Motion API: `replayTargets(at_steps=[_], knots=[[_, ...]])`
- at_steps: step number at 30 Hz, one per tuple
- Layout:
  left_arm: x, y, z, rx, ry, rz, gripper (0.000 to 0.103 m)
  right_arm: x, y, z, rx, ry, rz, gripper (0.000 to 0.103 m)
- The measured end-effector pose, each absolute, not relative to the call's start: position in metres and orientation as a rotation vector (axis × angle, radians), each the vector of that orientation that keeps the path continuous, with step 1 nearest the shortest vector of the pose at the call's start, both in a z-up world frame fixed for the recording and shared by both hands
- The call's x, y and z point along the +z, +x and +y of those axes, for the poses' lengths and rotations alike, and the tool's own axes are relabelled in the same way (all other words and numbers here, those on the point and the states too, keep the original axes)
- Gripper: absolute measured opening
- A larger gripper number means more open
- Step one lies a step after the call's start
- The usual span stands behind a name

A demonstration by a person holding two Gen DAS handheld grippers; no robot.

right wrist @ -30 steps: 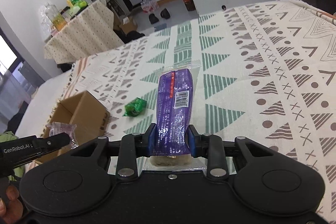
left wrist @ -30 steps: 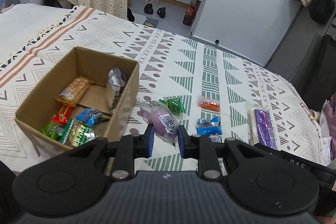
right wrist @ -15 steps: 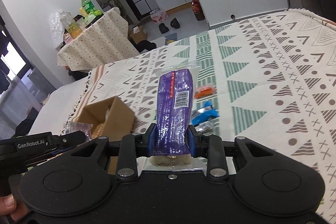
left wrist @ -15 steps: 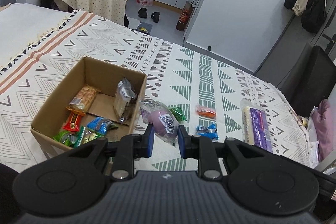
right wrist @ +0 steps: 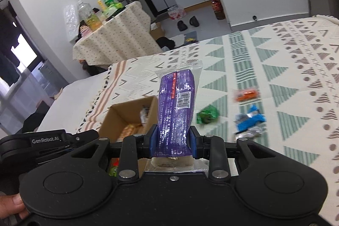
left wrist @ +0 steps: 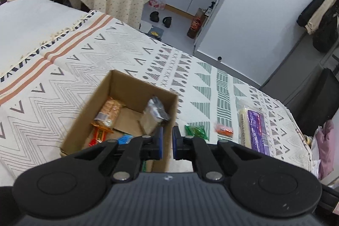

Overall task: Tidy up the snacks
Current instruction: 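Carry the purple bar into the box and open the right tool, then move both open tools back toward the pink packet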

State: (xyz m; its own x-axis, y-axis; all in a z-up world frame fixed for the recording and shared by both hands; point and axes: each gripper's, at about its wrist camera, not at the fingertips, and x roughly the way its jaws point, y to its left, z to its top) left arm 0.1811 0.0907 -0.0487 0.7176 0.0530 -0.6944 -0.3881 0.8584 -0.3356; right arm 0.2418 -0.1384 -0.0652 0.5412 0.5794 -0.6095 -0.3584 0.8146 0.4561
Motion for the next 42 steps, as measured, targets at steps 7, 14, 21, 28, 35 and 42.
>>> replayTargets(at_steps=[7,14,21,28,35,42], knots=[[-0.057,0.184,0.112,0.272,-0.513,0.774,0.01,-0.064,0.244,-0.111,0.603,0.284,0.849,0.03],[-0.063,0.182,0.13,0.329,-0.554,0.799,0.02,-0.062,0.246,-0.082,0.658,0.284,0.861,0.03],[-0.059,0.179,0.136,0.384,-0.535,0.796,0.059,-0.057,0.248,-0.063,0.737,0.316,0.841,0.061],[-0.057,0.182,0.122,0.376,-0.509,0.804,0.078,-0.065,0.248,-0.093,0.689,0.321,0.875,0.061],[-0.06,0.19,0.089,0.303,-0.48,0.823,0.08,-0.071,0.245,-0.129,0.631,0.312,0.887,0.061],[-0.066,0.195,0.057,0.243,-0.458,0.842,0.08,-0.079,0.244,-0.17,0.568,0.334,0.897,0.063]])
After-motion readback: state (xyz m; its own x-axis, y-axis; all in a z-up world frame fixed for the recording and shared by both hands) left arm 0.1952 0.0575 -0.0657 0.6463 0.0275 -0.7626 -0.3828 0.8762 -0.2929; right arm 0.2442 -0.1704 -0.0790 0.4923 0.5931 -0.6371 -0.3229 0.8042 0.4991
